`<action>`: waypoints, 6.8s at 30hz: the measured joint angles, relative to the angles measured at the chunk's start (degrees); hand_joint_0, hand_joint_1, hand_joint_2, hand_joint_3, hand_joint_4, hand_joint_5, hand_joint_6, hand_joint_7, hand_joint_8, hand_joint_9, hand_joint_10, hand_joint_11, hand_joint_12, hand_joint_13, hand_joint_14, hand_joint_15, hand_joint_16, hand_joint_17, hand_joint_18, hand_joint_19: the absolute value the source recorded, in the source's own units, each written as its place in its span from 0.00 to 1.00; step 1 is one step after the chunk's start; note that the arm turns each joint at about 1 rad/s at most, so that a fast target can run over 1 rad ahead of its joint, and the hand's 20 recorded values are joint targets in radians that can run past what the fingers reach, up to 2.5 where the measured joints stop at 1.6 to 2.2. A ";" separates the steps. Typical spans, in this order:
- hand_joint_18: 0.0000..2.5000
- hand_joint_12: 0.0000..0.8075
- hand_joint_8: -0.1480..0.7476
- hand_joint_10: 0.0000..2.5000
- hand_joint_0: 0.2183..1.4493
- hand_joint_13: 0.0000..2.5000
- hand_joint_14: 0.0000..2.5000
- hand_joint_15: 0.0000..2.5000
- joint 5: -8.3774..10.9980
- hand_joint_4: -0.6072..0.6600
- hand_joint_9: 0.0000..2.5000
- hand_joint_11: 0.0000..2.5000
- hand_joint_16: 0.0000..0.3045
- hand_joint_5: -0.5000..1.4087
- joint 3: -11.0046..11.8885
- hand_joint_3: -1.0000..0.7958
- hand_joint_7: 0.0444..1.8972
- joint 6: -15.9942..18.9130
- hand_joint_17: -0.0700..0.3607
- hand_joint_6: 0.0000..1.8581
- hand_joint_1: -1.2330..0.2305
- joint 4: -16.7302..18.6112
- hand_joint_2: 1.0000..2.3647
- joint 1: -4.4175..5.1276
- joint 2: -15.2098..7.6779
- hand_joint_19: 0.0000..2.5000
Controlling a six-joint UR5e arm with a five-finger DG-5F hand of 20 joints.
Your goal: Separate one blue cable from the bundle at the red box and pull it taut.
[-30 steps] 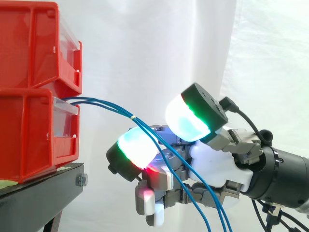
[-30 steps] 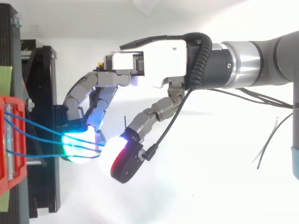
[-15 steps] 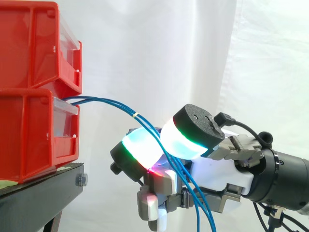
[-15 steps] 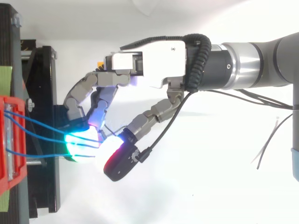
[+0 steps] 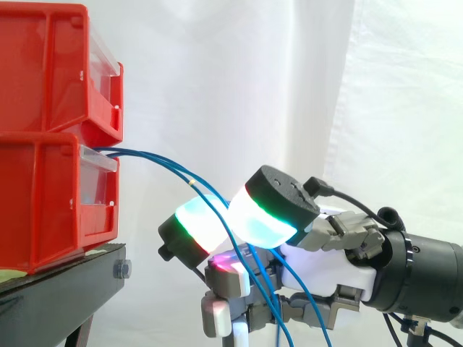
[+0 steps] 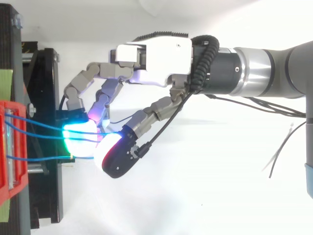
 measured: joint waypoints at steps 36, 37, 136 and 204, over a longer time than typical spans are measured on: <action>0.35 0.45 0.49 0.01 0.38 0.40 0.01 0.30 1.26 0.52 0.41 0.41 0.16 0.18 0.70 0.30 0.46 1.91 0.41 0.48 0.29 -2.23 0.00 1.11 0.07 0.36; 0.35 0.45 0.49 0.01 0.39 0.40 0.01 0.29 1.15 0.51 0.41 0.41 0.16 0.18 0.78 0.30 0.46 2.00 0.41 0.48 0.28 -2.57 0.00 1.11 0.08 0.35; 0.43 0.47 0.51 0.01 0.22 0.47 0.01 0.34 0.49 0.49 0.54 0.48 0.16 0.22 5.13 0.28 0.54 1.25 0.42 0.50 0.15 -24.07 0.00 1.91 5.07 0.38; 0.40 0.43 0.44 0.24 0.25 0.51 0.01 0.53 2.73 0.62 0.43 0.63 0.16 0.15 5.17 0.28 0.39 0.29 0.42 0.48 0.43 -28.76 0.00 2.35 7.24 0.45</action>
